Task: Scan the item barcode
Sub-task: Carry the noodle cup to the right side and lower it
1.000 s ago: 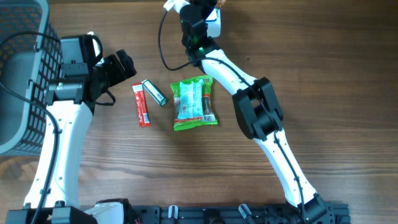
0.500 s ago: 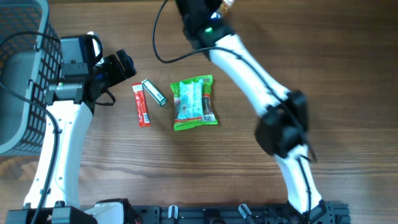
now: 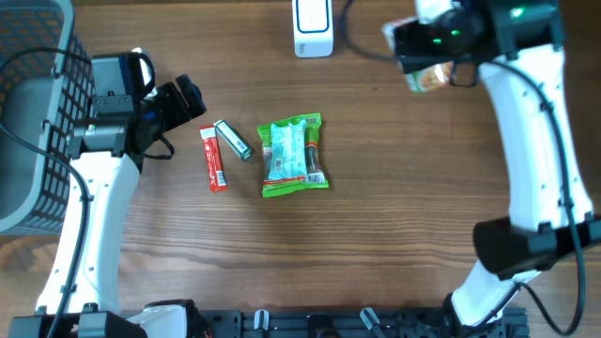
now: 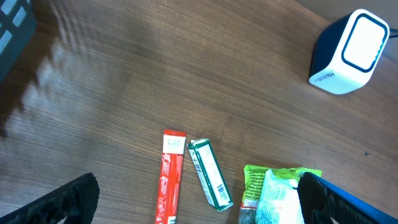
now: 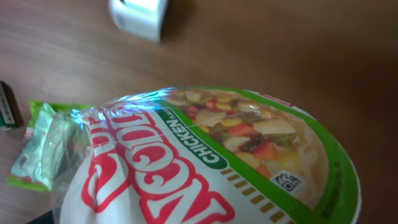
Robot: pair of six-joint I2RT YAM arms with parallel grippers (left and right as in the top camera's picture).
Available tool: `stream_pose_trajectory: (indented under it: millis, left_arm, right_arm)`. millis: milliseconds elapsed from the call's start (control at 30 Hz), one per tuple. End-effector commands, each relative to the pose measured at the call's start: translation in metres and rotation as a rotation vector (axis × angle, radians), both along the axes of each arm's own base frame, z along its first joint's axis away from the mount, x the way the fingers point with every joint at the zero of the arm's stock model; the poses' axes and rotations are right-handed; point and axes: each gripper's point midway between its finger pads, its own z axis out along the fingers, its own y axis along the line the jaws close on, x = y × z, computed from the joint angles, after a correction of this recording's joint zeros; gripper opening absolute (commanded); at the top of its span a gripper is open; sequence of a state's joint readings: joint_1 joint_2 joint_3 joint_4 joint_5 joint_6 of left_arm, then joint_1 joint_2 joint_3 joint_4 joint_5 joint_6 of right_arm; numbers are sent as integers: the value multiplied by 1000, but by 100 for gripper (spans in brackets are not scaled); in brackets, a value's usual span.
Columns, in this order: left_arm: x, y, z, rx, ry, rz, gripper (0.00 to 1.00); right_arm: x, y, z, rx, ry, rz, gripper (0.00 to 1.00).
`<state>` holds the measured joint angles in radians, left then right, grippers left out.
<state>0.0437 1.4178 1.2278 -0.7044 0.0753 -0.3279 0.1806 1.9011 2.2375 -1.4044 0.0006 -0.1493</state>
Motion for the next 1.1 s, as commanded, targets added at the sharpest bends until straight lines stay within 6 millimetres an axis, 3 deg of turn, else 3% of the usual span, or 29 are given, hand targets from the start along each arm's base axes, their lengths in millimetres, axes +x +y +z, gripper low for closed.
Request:
stream_pose_trajectory:
  millis: [0,167,300,467,567,700,833,967,1067]
  left_arm:
    - [1,2,0,9,1,3,100]
    - [1,2,0,9,1,3,100]
    - [1,2,0,8,1,3,100]
    - [1,2,0,8,1,3,100]
    - [1,2,0,9,1,3,100]
    - [1,2,0,8,1,3,100]
    - [1,2,0,8,1,3,100]
    - [1,2,0,9,1,3,100]
    - [1,2,0,9,1,3,100]
  right_arm:
    - [-3,-39,-54,112,171,-129,62]
    - [-8,-104,-122,83,264,-288,65]
    - [-13,-154,-165,64,268,-462,64]
    - [-11,-218,-187,56,166,-794,59]
    - [-16,-250,-185,15,104,-991,54]
    - [-13,-270,-165,-62,-2,-1082,53]
    - [-18,-281,-146,-97,-79,-1184,52]
    - [-16,-283,-132,-72,-153,-1224,38]
    - [-16,-284,-121,-59,-208,-1218,38]
